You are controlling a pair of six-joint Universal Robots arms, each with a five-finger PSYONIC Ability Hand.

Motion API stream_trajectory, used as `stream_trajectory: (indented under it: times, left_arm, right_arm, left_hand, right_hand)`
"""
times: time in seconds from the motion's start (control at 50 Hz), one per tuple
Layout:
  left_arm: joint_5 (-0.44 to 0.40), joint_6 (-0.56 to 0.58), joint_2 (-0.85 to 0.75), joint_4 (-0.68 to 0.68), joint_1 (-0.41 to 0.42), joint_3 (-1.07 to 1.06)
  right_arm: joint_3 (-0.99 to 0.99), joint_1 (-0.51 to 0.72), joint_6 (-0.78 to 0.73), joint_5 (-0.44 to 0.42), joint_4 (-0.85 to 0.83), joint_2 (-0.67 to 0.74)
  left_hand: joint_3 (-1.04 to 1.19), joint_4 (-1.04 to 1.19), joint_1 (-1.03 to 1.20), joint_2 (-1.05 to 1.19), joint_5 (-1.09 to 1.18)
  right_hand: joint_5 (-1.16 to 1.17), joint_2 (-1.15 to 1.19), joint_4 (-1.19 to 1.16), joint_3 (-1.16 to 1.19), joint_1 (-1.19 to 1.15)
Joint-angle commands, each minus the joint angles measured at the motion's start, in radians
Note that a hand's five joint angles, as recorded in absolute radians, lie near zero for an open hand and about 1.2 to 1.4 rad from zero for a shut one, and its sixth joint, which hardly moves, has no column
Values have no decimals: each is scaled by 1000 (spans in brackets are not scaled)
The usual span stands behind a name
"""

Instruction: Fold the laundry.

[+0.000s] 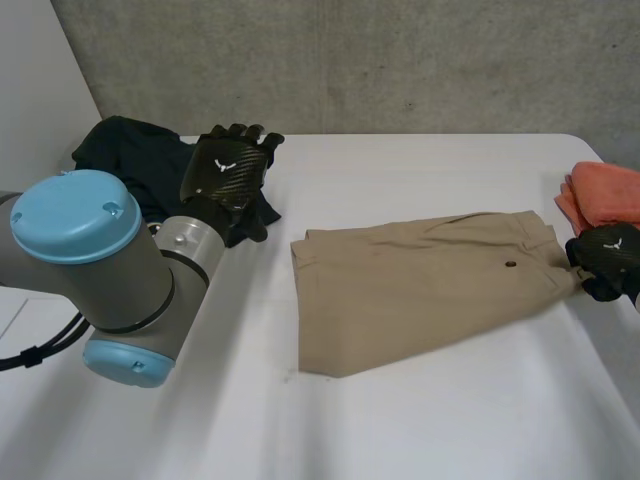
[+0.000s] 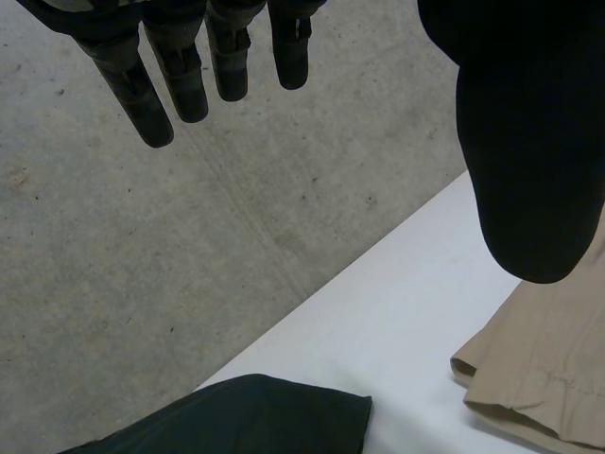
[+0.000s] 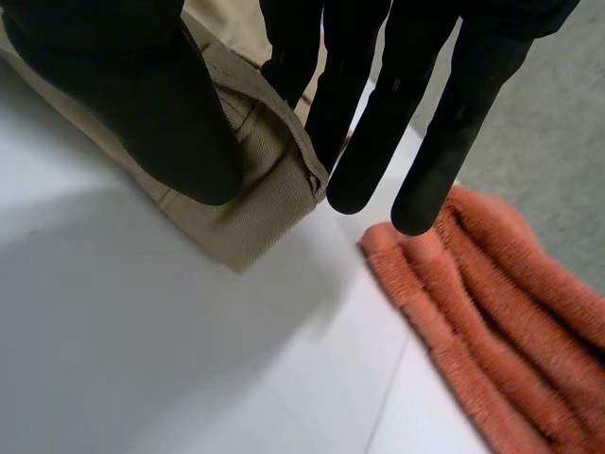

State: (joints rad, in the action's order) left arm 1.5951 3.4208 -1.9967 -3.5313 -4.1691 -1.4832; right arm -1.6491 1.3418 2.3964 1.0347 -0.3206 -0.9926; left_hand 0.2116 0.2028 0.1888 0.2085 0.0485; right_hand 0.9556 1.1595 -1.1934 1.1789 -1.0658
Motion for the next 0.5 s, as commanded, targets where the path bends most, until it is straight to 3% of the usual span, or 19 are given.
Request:
stream_trajectory:
  times: [0.02, 0.2, 0.3, 0.38, 0.46, 0.5]
  left_arm:
    - [3, 0, 15, 6, 1, -6]
    - [2, 0, 56, 5, -3, -34]
    - [2, 0, 73, 3, -9, -58]
    - [0, 0, 85, 0, -11, -86]
    - [0, 0, 88, -1, -11, -104]
    - [0, 0, 87, -1, -11, -108]
  right_arm:
    - [-17, 42, 4, 8, -38, -122]
    - [31, 382, -29, -11, -54, -210]
    - [28, 574, -111, -102, -80, -190]
    - [34, 724, -203, -146, -58, -106]
    - [77, 823, -246, -122, -14, 0]
    - [101, 841, -237, -84, 18, 9]
  left_hand:
    - [-37, -28, -14, -34, -48]
    - [-37, -28, -14, -34, -48]
    - [-37, -28, -14, -34, -48]
    - [-37, -28, -14, -34, -48]
    - [-37, -28, -14, -34, -48]
    - [-37, -28, -14, -34, -48]
  right_hand:
    - [266, 237, -203, 217, -330]
    - [266, 237, -203, 217, -330]
    - [266, 237, -203, 217, -330]
    - [266, 237, -203, 217, -330]
    - [266, 237, -203, 217, -330]
    - [-414, -443, 477, -462, 349]
